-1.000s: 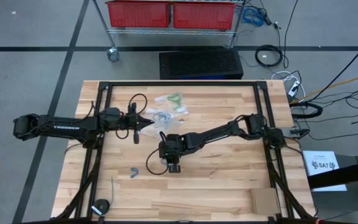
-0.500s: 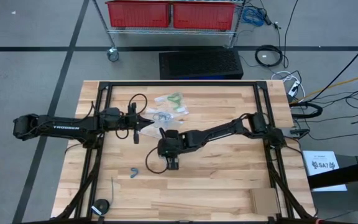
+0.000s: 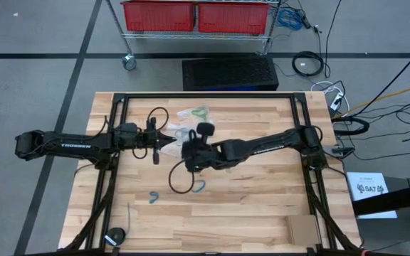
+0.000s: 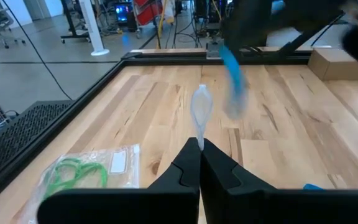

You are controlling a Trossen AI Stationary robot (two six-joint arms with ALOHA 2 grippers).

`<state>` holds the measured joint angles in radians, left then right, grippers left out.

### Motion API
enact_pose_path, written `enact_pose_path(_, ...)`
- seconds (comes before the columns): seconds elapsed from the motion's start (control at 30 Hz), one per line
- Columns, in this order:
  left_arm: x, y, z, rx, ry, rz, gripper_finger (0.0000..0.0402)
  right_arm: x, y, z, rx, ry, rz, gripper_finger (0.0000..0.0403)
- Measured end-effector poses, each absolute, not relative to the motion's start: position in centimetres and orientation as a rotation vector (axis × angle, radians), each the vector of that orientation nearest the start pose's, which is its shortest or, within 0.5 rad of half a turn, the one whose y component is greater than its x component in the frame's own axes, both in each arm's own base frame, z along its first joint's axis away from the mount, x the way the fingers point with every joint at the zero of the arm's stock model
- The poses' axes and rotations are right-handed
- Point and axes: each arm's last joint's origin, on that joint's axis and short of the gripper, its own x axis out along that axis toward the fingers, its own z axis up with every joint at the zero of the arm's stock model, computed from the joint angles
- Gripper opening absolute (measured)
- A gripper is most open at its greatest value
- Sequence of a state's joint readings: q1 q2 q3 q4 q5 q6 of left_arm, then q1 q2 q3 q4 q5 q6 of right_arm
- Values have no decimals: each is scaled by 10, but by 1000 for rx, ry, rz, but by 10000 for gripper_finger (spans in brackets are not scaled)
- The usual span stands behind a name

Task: Sort rubber bands
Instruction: Put the blue rubber bands into the transparent zip bag

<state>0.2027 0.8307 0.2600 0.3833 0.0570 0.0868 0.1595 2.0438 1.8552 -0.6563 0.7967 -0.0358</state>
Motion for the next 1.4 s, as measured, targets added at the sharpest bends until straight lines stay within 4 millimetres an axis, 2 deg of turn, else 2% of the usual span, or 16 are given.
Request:
enact_pose_path(0.17, 172, 34, 199, 62, 191, 138, 0, 446, 48, 288, -513, 763, -716, 0)
enact_pose_path(0.73, 172, 34, 199, 61, 187, 144, 0, 458, 48, 252, -510, 858, -648, 0)
enact_pose_path(1.07, 172, 34, 199, 62, 184, 143, 0, 463, 28, 245, -362, 905, -501, 0)
enact_pose_path(1.2, 173, 33, 199, 60, 183, 120, 0, 464, 13, 243, -222, 916, -456, 1)
enact_pose_path(1.4, 172, 33, 199, 59, 184, 117, 0, 458, 1, 250, -108, 934, -495, 39)
